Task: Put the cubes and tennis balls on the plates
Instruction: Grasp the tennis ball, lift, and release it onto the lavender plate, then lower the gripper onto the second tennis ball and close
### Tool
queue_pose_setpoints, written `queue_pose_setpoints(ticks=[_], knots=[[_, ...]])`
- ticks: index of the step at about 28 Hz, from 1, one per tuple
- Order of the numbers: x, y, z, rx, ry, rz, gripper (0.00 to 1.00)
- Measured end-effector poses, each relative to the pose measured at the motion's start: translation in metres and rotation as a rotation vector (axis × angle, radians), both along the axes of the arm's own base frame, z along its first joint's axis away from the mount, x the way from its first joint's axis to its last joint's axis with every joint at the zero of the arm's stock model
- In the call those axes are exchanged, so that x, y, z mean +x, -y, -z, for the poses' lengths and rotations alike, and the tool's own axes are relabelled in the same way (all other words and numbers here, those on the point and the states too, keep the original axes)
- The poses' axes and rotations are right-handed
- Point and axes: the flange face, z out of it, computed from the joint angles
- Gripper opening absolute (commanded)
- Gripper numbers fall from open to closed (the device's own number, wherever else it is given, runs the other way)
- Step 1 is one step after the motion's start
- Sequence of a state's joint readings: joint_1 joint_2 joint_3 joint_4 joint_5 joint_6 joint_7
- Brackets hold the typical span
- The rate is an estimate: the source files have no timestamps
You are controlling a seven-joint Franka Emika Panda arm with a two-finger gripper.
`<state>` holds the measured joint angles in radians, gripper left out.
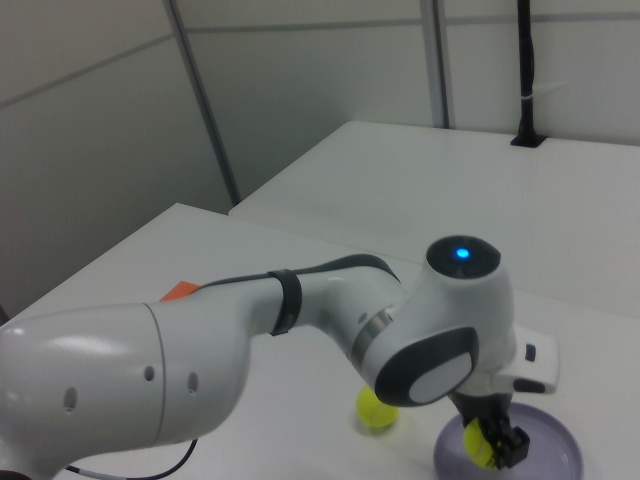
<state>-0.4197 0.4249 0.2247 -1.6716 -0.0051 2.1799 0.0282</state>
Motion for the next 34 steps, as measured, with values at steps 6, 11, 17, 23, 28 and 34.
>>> queue_pose_setpoints(ticks=[6,11,17,23,28,34], knots=[[0.000,0.000,0.010,0.003,-0.014,-0.019,1.00],[-0.001,-0.006,0.000,-0.003,-0.011,-0.048,1.00],[0.001,-0.049,-0.022,-0.006,-0.022,-0.116,1.00],[0.005,-0.128,-0.029,-0.002,-0.037,-0.178,1.00],[0.001,-0.183,-0.020,0.002,-0.058,-0.213,1.00],[-0.008,-0.212,0.008,0.006,-0.112,-0.244,1.00]])
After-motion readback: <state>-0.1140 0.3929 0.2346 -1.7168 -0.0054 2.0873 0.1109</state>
